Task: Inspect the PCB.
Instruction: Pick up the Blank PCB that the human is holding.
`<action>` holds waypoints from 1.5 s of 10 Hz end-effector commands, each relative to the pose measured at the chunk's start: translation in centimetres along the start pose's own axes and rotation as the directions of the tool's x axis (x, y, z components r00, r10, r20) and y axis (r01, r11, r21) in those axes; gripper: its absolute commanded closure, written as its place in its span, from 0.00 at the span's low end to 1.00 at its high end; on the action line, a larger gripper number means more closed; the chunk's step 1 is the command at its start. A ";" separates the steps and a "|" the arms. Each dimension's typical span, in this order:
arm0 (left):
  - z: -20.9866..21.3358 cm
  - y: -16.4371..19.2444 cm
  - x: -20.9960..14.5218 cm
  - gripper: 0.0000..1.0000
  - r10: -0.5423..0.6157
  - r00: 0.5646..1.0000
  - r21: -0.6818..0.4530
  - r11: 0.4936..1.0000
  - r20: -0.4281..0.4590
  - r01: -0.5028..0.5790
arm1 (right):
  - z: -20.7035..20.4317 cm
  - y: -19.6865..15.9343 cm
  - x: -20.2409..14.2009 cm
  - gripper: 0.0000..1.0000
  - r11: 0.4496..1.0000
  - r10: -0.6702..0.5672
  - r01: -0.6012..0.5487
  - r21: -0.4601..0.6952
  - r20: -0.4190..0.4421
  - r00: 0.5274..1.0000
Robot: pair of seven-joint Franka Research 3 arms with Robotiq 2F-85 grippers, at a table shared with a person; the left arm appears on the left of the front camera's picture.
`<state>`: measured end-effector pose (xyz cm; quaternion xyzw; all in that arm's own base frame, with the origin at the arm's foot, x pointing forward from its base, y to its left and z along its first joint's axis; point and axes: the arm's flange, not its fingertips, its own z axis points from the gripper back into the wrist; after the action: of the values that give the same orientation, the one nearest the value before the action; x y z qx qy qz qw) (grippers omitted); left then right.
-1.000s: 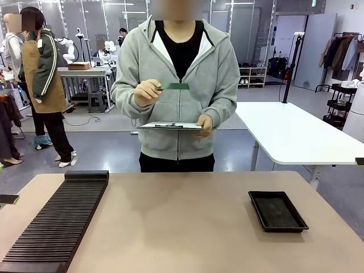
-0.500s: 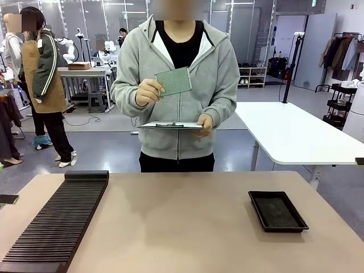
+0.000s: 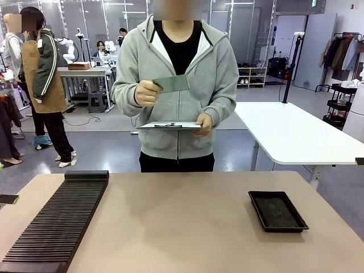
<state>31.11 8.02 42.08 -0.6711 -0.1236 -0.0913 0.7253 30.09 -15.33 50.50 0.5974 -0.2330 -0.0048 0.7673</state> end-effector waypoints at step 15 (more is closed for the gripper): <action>0.0 0.0 0.0 0.00 0.002 1.000 0.011 1.000 0.001 -0.002 | 0.0 0.1 0.1 0.00 1.000 0.021 -0.021 0.014 0.012 1.000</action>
<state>31.11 8.03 42.08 -0.6709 -0.1236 -0.0912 0.7255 30.09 -15.33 50.51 0.5974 -0.2331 -0.0048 0.7673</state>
